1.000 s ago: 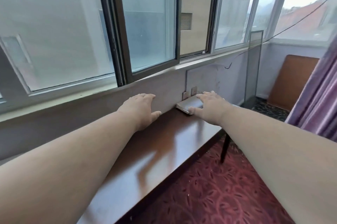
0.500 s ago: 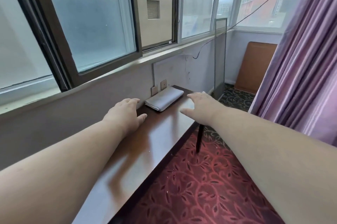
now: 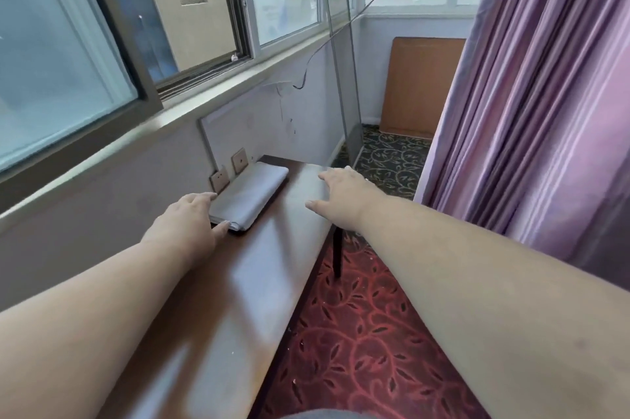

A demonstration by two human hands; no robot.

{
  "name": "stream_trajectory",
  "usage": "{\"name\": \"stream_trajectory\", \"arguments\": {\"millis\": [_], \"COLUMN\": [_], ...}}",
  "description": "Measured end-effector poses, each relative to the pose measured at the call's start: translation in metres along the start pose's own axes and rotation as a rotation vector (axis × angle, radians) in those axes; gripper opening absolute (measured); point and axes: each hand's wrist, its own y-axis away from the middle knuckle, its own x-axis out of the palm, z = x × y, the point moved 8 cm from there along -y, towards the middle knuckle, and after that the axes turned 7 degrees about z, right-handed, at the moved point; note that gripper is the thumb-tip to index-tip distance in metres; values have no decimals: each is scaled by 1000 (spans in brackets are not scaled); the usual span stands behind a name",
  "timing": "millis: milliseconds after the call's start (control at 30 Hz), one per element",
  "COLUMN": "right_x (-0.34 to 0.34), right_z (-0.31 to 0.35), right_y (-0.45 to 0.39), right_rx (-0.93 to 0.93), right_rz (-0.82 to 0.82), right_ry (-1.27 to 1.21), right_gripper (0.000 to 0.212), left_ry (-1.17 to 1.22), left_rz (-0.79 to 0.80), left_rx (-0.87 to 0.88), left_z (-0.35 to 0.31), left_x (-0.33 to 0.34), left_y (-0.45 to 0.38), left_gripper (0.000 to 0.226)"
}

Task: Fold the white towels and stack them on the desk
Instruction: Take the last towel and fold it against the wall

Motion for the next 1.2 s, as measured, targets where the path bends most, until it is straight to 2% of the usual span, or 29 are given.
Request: {"name": "stream_trajectory", "arguments": {"millis": [200,567,733,900,1200], "right_x": [5,12,33,61,103], "right_z": [-44,-109,-100,-72,-45], "right_y": [-91,-271,-317,-350,-400], "right_rx": [-58,-278,-389,-461,-468], "right_rz": [-13,141,205,286,382], "right_ry": [-12,120,204,287,444], "right_gripper": [77,75,73,76,77], "left_ry": [0,99,51,0,-17], "left_rz": [25,-8,10,51,162], "left_rx": [-27,-363,-416,-472,-553], "left_z": [-24,-54,-55,-25,25], "left_x": [28,74,94,105,136], "left_y": [-78,-175,-194,-221,-251], "left_gripper": [68,69,71,75,76]}}
